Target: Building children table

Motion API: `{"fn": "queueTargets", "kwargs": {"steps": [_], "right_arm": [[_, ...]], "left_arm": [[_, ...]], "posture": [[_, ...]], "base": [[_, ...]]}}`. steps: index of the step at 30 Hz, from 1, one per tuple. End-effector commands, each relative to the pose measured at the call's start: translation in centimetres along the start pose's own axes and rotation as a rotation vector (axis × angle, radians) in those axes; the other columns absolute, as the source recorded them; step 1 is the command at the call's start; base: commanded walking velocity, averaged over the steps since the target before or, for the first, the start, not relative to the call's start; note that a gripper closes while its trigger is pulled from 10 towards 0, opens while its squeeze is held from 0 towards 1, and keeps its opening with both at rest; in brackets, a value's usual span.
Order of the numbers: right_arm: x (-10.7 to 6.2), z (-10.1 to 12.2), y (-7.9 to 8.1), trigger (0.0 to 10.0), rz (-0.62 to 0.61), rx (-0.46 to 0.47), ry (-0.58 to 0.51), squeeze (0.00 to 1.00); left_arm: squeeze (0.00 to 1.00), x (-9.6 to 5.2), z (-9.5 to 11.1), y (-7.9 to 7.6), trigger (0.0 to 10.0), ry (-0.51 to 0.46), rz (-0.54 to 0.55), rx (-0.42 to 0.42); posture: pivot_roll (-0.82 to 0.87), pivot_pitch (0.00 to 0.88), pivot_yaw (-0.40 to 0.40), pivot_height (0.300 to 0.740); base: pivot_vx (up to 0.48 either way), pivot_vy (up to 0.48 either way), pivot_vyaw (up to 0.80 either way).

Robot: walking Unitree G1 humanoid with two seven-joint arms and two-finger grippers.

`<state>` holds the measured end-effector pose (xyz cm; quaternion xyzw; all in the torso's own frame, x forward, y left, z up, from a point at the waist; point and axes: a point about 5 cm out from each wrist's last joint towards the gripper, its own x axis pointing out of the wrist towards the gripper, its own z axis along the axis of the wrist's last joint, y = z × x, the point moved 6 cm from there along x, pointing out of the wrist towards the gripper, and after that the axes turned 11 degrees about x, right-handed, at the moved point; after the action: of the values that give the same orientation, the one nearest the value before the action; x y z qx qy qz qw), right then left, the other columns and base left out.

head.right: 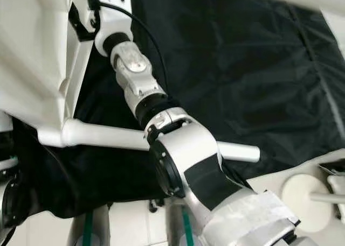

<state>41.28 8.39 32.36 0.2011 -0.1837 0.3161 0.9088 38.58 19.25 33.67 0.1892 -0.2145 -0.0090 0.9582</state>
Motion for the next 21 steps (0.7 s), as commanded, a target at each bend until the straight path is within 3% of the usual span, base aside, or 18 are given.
{"fn": "queueTargets", "kwargs": {"steps": [1,16,21], "right_arm": [[0.0,-1.9,4.8,10.0,0.087,0.070,0.039,0.00],[0.0,-1.9,4.6,10.0,0.083,0.064,0.038,0.00],[-0.1,-1.7,3.2,10.0,0.048,0.024,0.032,0.00]], "left_arm": [[0.00,-0.2,0.3,-1.4,10.0,-0.022,-0.055,0.019],[0.00,-0.2,0.3,-1.6,10.0,-0.026,-0.054,0.011],[0.00,-0.4,0.2,-2.2,10.0,-0.031,-0.063,0.012]], "posture": [[0.14,0.277,-0.108,0.740],[0.14,0.259,-0.103,0.740],[0.15,0.241,-0.102,0.740]], "base": [[0.000,-0.480,0.00],[0.000,0.000,0.00],[0.000,0.000,0.00]]}}
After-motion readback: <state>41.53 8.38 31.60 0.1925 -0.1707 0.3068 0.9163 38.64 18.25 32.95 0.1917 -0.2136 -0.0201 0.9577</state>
